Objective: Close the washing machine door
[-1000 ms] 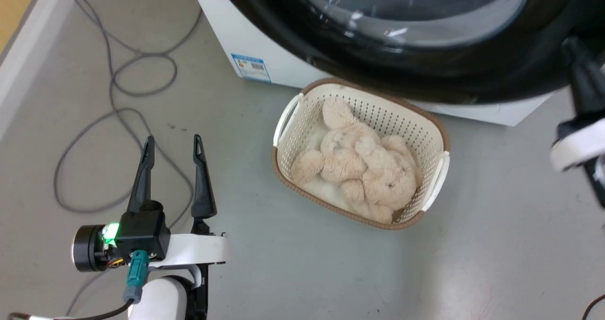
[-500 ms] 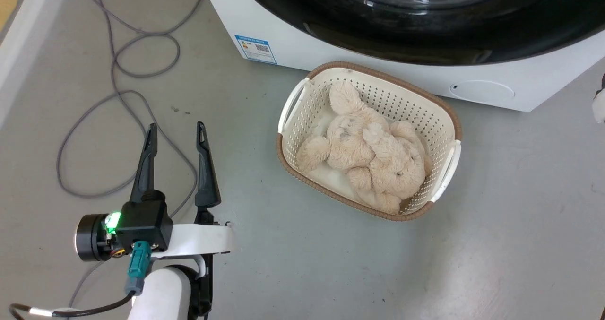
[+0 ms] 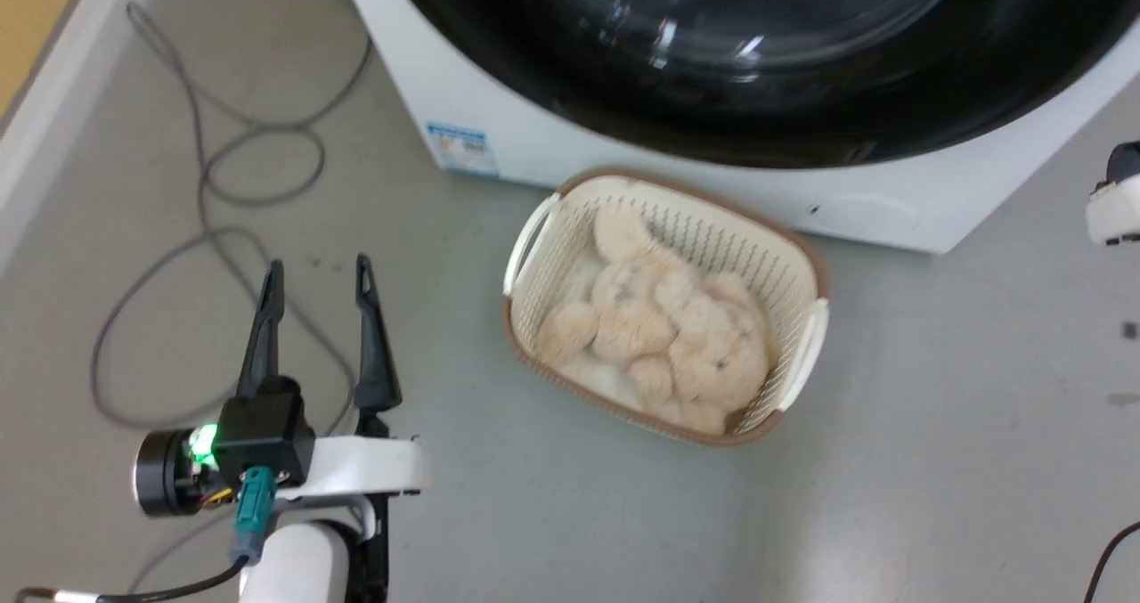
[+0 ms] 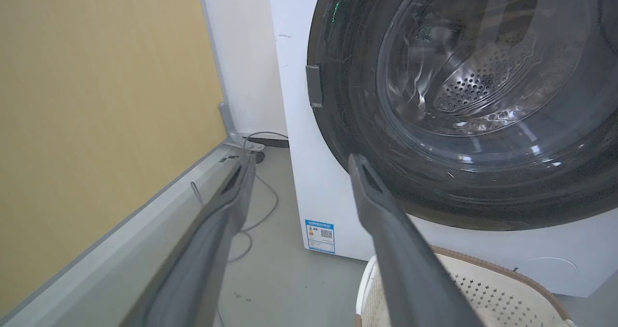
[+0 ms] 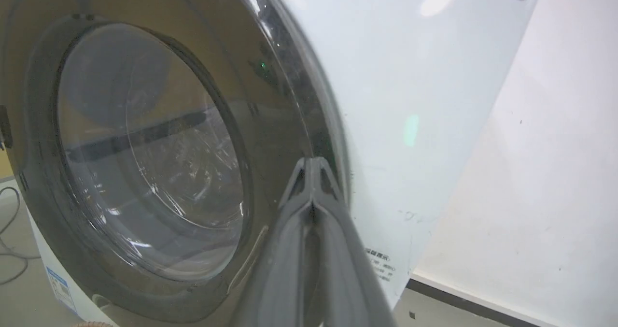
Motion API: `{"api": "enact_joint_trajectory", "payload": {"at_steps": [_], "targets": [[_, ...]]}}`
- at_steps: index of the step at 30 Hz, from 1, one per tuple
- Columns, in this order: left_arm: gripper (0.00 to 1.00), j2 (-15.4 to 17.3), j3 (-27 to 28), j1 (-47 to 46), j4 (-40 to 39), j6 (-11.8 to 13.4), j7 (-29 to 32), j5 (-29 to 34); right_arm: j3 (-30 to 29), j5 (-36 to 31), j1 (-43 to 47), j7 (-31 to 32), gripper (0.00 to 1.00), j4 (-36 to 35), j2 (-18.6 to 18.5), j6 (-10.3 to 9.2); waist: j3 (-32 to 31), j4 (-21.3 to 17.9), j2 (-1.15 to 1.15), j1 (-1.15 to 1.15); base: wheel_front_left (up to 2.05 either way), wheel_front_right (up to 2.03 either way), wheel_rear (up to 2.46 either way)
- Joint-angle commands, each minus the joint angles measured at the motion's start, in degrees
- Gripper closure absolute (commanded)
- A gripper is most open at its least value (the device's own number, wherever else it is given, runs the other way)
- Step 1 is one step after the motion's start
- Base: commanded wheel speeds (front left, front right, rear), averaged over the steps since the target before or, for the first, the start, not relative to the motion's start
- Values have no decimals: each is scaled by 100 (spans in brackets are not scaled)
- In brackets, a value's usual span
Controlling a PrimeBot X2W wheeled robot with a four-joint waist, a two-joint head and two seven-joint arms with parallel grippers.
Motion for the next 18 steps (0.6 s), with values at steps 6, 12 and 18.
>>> {"api": "enact_joint_trajectory", "payload": {"at_steps": [6,12,18], "targets": [[0,55,153,303,105,-59,-25,107,-154,13,819,-25,100,-1401,447,-8,-690,-387,0,0,0,0,0],[0,105,240,582,168,-93,-25,135,-61,135,1478,-25,6,-2016,796,-8,-1116,-595,0,0,0,0,0],[0,126,292,898,204,-92,-25,159,205,282,2116,-25,0,-2048,1008,-8,-1484,-777,0,0,0,0,0]]}}
